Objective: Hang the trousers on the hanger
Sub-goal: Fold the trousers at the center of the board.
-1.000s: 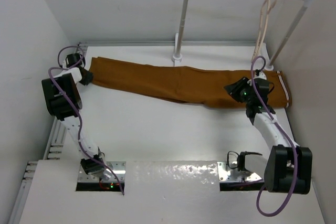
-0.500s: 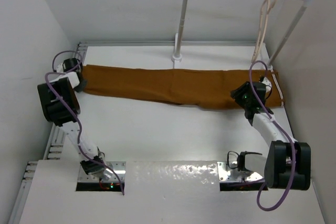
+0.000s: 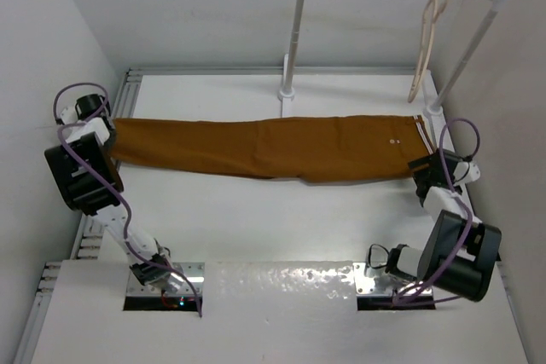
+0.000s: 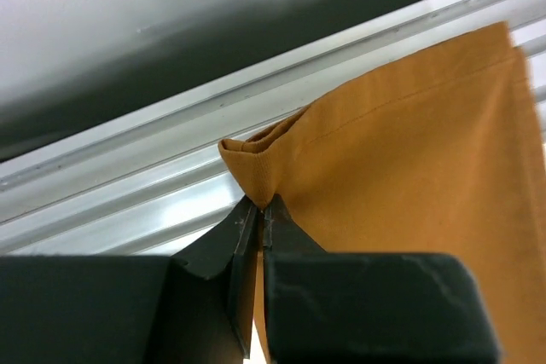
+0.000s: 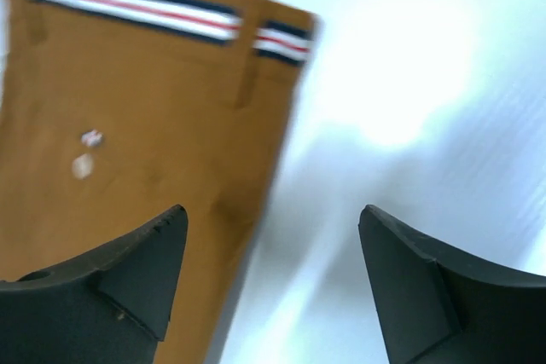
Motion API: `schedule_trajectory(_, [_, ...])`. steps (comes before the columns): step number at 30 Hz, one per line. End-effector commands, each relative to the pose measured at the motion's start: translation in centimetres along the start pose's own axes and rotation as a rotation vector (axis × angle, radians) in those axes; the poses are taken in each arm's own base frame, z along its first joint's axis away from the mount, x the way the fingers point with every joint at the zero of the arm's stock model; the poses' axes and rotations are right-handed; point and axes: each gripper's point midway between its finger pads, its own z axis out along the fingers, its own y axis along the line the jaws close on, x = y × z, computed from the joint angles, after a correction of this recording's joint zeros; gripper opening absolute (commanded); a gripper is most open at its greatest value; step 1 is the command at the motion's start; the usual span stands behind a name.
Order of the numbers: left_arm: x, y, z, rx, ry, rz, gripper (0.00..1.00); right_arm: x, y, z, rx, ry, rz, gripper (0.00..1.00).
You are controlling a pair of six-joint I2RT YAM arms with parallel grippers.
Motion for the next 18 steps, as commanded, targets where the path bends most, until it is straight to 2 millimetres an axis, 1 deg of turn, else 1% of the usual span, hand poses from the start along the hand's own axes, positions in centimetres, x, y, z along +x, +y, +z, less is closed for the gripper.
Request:
schedule_trajectory(1, [-1.0, 0.4, 0.5, -0.043, -0.026, -0.007, 0.03, 0.9, -0.1, 1.3, -0.033, 0.072, 0.088, 0.81])
schedule_trajectory(3, [-1.6, -0.9, -0.4, 0.01, -0.012, -0.049, 0.13, 1.6, -0.3, 1.4, -0.031, 0.099, 0.106, 0.83])
schedule_trajectory(4, [-2.2, -1.8, -1.0, 0.051, -0.022, -0.069, 0.21, 2.0, -0.3, 1.5, -0.041, 0.11, 0.115, 0.84])
schedule_trajectory(5, [-2.9, -2.8, -2.3, 0.113, -0.028, -0.092, 0.25, 2.1, -0.1, 1.5, -0.057, 0.107, 0.125, 0.86])
schedule_trajectory(6, [-3.3, -3.6, -3.1, 0.146, -0.034, -0.112, 0.31, 2.3, -0.2, 1.6, -0.053, 0.116, 0.14, 0.87])
schedule_trajectory(7, [-3.3, -4.9, -4.3, 0.192, -0.04, -0.107, 0.32, 2.9, -0.6, 2.0, -0.034, 0.138, 0.142, 0.87])
schedule_trajectory(8, [-3.9, -6.0, -5.9, 0.241, -0.053, -0.115, 0.32, 2.8, -0.4, 2.3, -0.032, 0.138, 0.159, 0.87])
schedule_trajectory(9, [-3.7, -7.1, -7.0, 0.272, -0.058, -0.103, 0.32, 2.9, -0.3, 2.6, -0.033, 0.144, 0.169, 0.87])
schedule_trajectory(10, [-2.5, -9.3, -9.0, 0.328, -0.063, -0.059, 0.31, 3.3, -0.4, 3.0, -0.03, 0.159, 0.177, 0.87])
schedule_trajectory(11, [-2.3, -10.5, -11.0, 0.368, -0.088, -0.027, 0.31, 2.9, -0.1, 3.4, -0.035, 0.144, 0.191, 0.87])
schedule_trajectory(12, [0.1, -13.0, -13.6, 0.432, -0.085, 0.038, 0.28, 3.0, -0.4, 3.7, -0.016, 0.14, 0.2, 0.84])
schedule_trajectory(13, [1.6, -13.9, -15.5, 0.475, -0.091, 0.067, 0.27, 3.2, -0.9, 4.2, 0.005, 0.143, 0.206, 0.82])
schedule_trajectory(14, [3.2, -15.1, -17.2, 0.536, -0.086, 0.107, 0.26, 3.0, -1.0, 4.5, 0.017, 0.128, 0.222, 0.79])
schedule_trajectory(15, [5.4, -16.2, -18.9, 0.598, -0.068, 0.146, 0.25, 3.1, -1.0, 4.7, 0.02, 0.126, 0.234, 0.76])
schedule_trajectory(16, [9.7, -18.1, -22.0, 0.707, -0.017, 0.225, 0.25, 2.9, -0.8, 5.0, 0.012, 0.118, 0.243, 0.58])
schedule_trajectory(17, [11.6, -18.5, -23.1, 0.739, 0.025, 0.252, 0.25, 3.2, -1.0, 5.4, 0.02, 0.127, 0.257, 0.5])
schedule_trajectory(18, [15.0, -19.0, -25.1, 0.803, 0.097, 0.312, 0.24, 3.4, -0.9, 5.6, 0.02, 0.128, 0.266, 0.34])
